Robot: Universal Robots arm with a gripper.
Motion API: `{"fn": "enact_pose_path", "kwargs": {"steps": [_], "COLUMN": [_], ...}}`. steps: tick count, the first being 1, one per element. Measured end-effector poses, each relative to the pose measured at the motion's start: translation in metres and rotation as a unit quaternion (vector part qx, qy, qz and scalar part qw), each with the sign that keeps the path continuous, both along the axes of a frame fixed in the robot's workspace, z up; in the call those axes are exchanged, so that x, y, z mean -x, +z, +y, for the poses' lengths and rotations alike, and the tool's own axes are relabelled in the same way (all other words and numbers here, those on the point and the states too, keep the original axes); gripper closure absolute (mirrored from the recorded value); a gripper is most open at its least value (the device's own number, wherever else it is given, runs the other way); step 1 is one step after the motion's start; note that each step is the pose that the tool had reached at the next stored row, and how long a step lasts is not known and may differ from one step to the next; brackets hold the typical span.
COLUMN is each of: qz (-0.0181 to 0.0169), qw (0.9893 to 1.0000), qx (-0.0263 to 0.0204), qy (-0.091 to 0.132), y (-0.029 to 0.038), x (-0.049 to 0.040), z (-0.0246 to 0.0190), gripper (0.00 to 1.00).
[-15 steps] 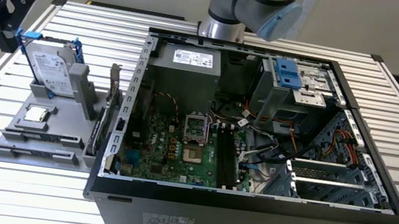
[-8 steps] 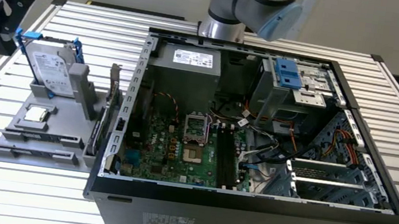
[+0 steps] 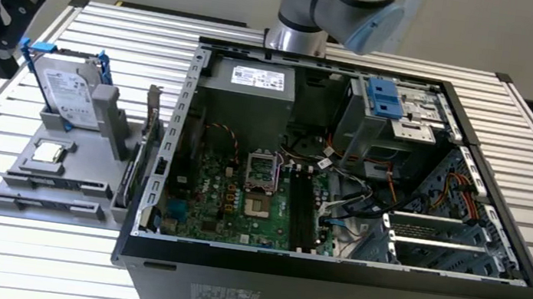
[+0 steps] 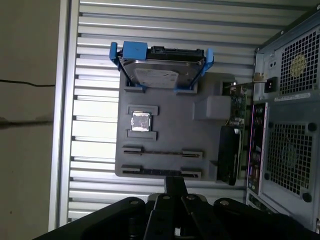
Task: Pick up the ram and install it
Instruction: 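Pick up the ram and move it above insertion slot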
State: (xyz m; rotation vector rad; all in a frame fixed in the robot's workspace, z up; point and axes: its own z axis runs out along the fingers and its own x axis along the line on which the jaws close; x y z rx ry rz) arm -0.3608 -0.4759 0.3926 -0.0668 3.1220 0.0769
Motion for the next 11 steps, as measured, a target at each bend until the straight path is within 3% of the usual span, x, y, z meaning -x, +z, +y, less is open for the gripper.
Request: {"fn": "enact_pose_path", "kwargs": {"steps": [11], "qz": [0.0], "qw": [1.0], "qx": [0.0], "qy": [-0.001], "y": [0.0], "x": [0.0002], "z": [-0.009], "gripper": [1.0]}}
